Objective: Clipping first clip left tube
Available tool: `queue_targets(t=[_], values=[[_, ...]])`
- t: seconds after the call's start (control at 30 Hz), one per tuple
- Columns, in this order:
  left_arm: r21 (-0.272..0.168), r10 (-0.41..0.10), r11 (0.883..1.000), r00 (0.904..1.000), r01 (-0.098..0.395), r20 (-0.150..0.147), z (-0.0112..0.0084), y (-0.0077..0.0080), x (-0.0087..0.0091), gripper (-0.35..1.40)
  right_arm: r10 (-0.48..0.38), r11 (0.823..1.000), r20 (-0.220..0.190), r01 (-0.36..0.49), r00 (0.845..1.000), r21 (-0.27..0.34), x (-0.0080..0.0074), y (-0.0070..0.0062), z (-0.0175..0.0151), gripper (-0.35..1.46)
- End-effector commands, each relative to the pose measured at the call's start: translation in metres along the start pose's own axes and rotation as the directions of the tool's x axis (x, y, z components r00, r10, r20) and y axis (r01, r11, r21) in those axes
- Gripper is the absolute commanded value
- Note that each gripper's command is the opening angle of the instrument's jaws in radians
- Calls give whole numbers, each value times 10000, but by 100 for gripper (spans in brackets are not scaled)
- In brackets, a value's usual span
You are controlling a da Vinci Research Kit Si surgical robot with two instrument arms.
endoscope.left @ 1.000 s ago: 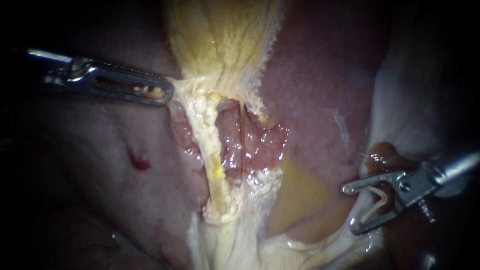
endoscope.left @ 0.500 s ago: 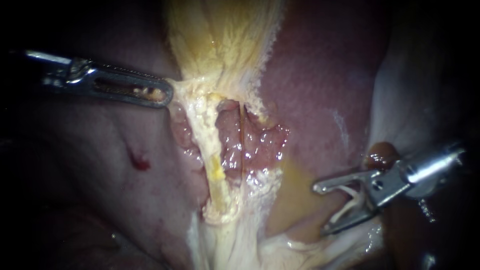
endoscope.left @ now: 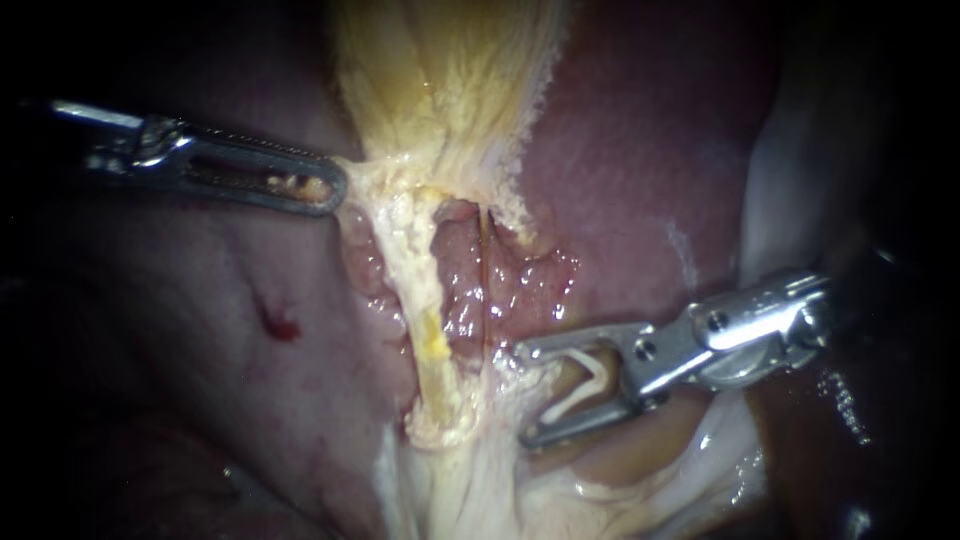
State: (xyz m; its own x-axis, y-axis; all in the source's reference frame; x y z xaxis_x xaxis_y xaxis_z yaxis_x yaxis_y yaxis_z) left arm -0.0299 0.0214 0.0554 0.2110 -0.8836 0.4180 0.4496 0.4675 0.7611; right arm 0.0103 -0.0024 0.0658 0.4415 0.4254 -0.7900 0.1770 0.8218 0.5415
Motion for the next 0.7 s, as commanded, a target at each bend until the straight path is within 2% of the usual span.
queue_targets(t=[0.03, 0.2, 0.7], values=[[-2, -3, 10000, 10000, 3, 1, 1, 0, 0, -35, 8, 10000, -45, -9, 10000, -26, 1, 3, 5, 50], [-3, -3, 10000, 10000, 3, 2, 1, 0, 0, -35, 16, 9999, -36, -17, 10000, -145, -1, 14, 19, 50], [-9, -6, 10000, 10000, 6, 5, 2, 0, 0, -35, 220, 9993, 14, -220, 9998, -307, -25, 35, 44, 50]])
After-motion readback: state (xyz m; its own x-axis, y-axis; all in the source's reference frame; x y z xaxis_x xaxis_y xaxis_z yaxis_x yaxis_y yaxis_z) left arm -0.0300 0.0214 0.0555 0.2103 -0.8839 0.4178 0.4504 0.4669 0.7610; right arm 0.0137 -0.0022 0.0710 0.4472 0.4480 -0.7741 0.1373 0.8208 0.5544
